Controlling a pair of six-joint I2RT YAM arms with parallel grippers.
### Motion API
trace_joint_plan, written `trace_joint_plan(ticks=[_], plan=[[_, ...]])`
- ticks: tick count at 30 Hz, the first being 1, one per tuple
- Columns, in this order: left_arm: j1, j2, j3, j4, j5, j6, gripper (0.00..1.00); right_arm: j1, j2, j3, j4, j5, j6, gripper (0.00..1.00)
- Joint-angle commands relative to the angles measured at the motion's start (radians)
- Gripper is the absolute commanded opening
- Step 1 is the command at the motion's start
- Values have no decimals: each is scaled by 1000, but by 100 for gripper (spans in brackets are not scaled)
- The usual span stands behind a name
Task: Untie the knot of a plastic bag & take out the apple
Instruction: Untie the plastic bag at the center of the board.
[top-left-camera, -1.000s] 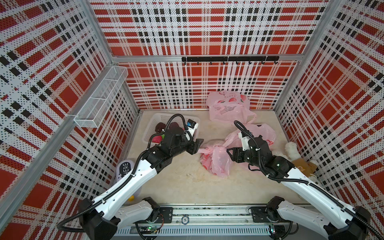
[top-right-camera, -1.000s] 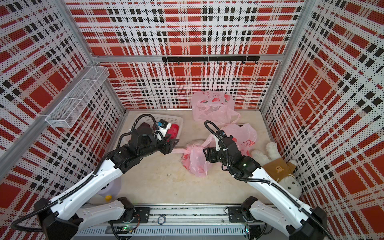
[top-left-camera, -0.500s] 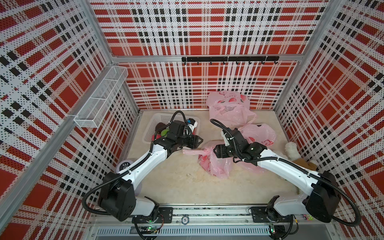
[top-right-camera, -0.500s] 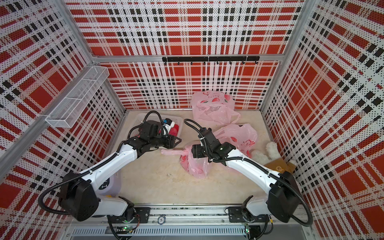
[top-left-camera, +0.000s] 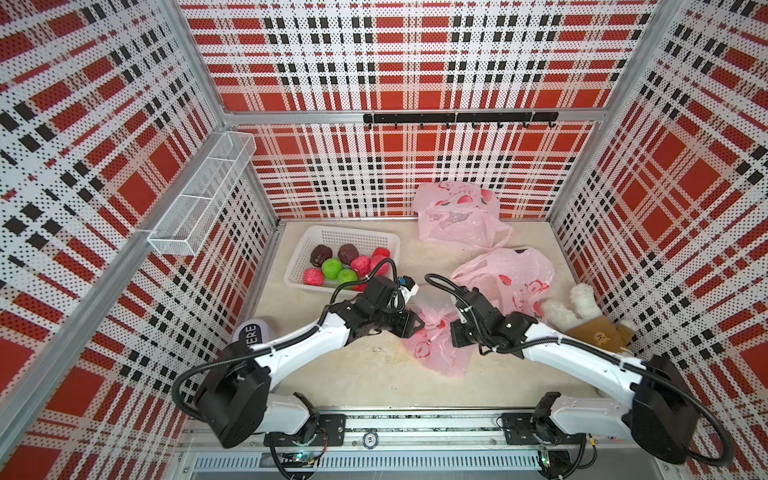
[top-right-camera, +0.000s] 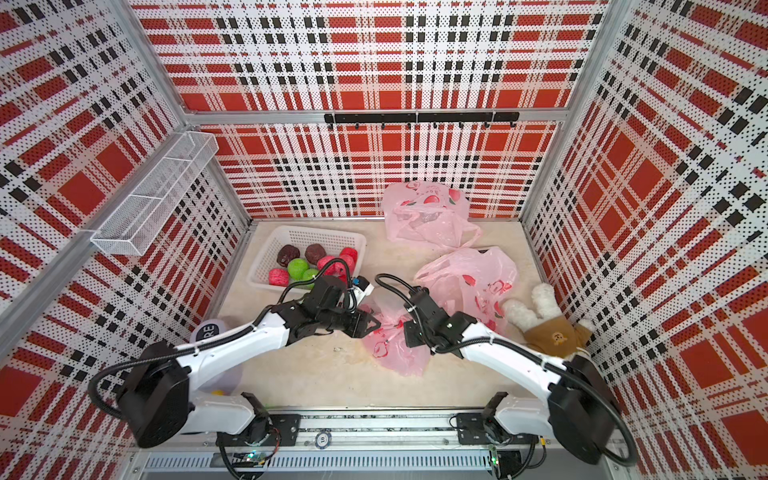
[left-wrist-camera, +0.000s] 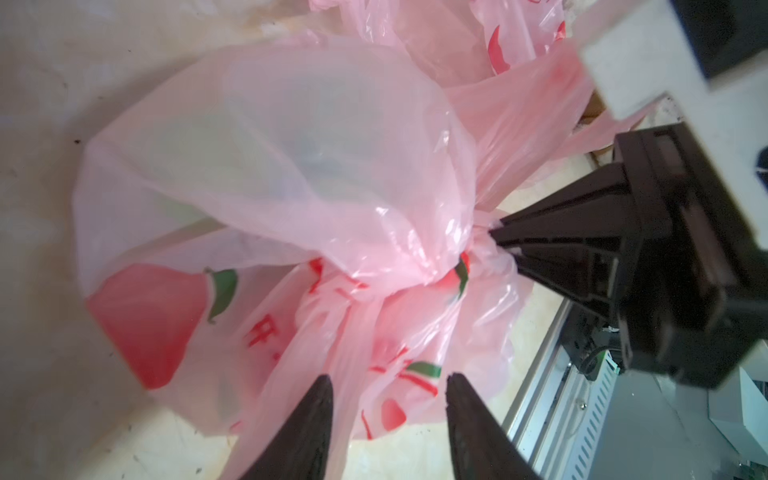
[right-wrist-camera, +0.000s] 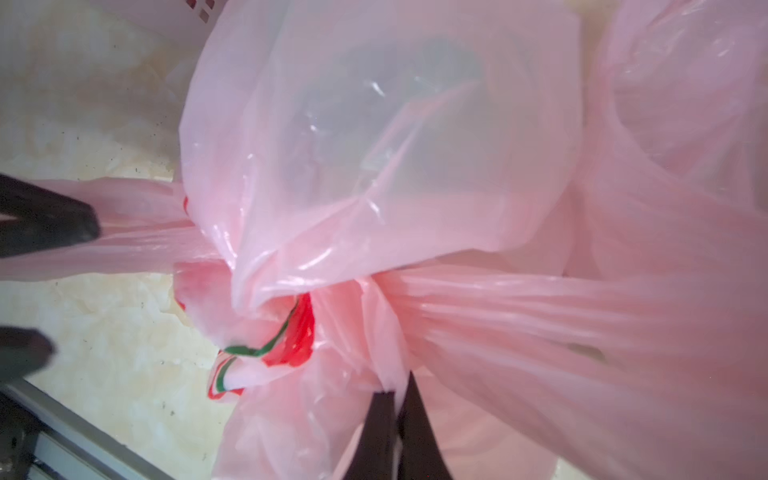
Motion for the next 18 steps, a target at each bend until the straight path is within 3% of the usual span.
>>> trace_joint_plan(ticks=[1, 7, 18], plan=[[48, -125, -1, 12, -72, -17, 52, 2, -110, -83, 123, 34, -41, 0], [105, -81, 127, -84, -10, 54, 61, 1, -103, -95, 121, 5, -125, 0], [-35, 268, 322, -83, 28, 38, 66, 5, -117, -122, 166, 12, -110, 0]])
